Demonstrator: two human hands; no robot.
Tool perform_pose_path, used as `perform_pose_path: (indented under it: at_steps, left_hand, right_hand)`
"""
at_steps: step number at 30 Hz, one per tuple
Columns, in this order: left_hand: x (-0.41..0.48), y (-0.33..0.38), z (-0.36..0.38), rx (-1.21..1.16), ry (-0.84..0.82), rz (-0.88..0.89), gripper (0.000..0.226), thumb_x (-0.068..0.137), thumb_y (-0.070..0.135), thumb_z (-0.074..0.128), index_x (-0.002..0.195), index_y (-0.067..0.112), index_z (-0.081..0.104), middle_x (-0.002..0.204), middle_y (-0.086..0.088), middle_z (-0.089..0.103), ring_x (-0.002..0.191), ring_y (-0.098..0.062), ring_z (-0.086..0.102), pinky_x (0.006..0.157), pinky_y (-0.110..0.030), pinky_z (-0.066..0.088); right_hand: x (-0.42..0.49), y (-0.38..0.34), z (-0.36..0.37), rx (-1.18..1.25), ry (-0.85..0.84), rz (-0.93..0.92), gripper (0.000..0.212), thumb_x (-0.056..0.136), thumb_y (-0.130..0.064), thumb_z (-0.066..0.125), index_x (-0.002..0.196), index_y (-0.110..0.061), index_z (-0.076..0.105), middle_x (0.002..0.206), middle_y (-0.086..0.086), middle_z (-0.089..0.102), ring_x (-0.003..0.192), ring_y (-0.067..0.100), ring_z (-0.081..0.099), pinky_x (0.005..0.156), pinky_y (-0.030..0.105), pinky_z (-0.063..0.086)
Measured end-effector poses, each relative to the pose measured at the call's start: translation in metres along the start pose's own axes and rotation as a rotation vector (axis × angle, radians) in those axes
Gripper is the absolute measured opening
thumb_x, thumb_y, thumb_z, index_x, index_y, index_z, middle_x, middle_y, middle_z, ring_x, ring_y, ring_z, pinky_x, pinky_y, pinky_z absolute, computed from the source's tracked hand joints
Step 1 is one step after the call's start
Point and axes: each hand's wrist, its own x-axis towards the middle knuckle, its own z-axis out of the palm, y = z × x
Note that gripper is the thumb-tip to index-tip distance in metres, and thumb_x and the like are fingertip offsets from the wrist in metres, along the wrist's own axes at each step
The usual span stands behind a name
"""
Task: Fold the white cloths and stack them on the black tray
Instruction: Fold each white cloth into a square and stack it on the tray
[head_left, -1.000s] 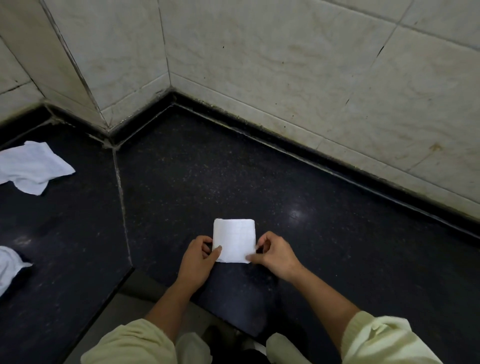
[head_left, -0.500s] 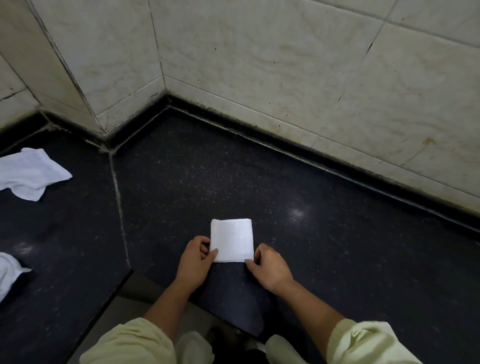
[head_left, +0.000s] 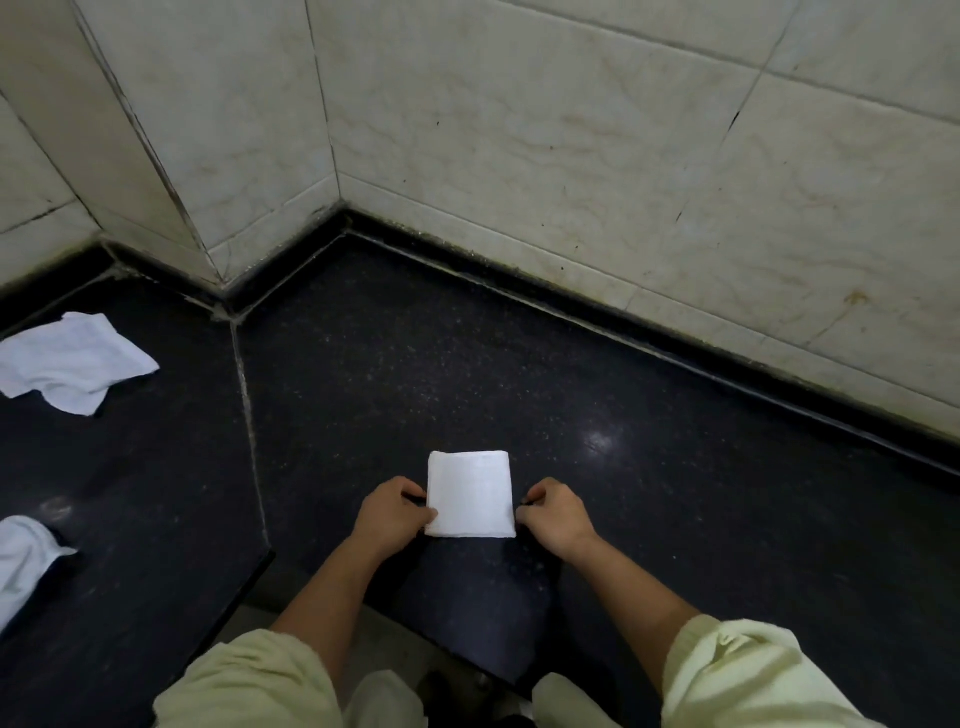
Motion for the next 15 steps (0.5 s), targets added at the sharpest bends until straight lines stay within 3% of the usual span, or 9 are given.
perform_pose_path:
  at_steps: [2,4,7,9,12,15]
  left_hand:
    - [0.002,0.005,-0.003,0.012,0.095,-0.026,0.009,0.079,0.016,0.07,0.085,0.01,0.065,0.09,-0.012,0.07,0.086,-0.026,0.068,0.083,-0.043,0.057]
    - [0.002,0.01,-0.003,-0.041,0.151,-0.059,0.013,0.08,0.017,0.069,0.078,0.004,0.068,0.086,-0.019,0.071,0.084,-0.032,0.07,0.078,-0.046,0.058]
    - [0.001,0.014,0.004,-0.193,0.092,-0.166,0.025,0.081,0.022,0.073,0.072,-0.001,0.067,0.08,-0.019,0.071,0.078,-0.033,0.071,0.078,-0.044,0.059]
    - [0.0,0.019,0.007,-0.163,0.037,-0.197,0.026,0.081,0.025,0.074,0.07,0.003,0.065,0.074,-0.014,0.068,0.071,-0.028,0.067,0.075,-0.038,0.059]
    - [-0.005,0.028,0.007,-0.207,-0.03,-0.242,0.021,0.081,0.022,0.071,0.074,0.005,0.062,0.072,-0.008,0.061,0.06,-0.018,0.054,0.052,-0.026,0.042]
    - [-0.012,0.034,0.001,-0.364,-0.135,-0.335,0.014,0.079,0.016,0.067,0.074,0.007,0.058,0.063,-0.004,0.051,0.052,-0.013,0.04,0.049,-0.022,0.03]
  right_hand:
    - [0.003,-0.004,0.002,0.046,0.017,0.009,0.014,0.083,-0.014,0.06,0.097,-0.01,0.059,0.097,0.006,0.066,0.09,0.018,0.06,0.07,0.026,0.045]
    - [0.006,-0.008,0.004,0.089,0.016,0.031,0.015,0.083,-0.016,0.06,0.096,-0.009,0.061,0.096,0.007,0.066,0.089,0.02,0.061,0.072,0.028,0.047]
    - [0.008,-0.011,0.01,0.192,-0.018,0.098,0.016,0.083,-0.019,0.063,0.095,-0.011,0.056,0.094,0.008,0.064,0.082,0.02,0.059,0.067,0.029,0.047]
    - [0.007,-0.014,0.012,0.288,-0.043,0.158,0.018,0.083,-0.021,0.065,0.094,-0.011,0.054,0.09,0.006,0.06,0.075,0.018,0.056,0.058,0.027,0.045]
    - [0.004,-0.017,0.011,0.469,-0.113,0.239,0.012,0.085,-0.016,0.064,0.088,-0.008,0.054,0.072,0.004,0.053,0.058,0.014,0.046,0.047,0.024,0.037]
    - [0.0,-0.018,0.006,0.653,-0.165,0.293,0.011,0.081,-0.014,0.063,0.088,-0.006,0.06,0.072,0.005,0.053,0.058,0.014,0.046,0.049,0.023,0.038]
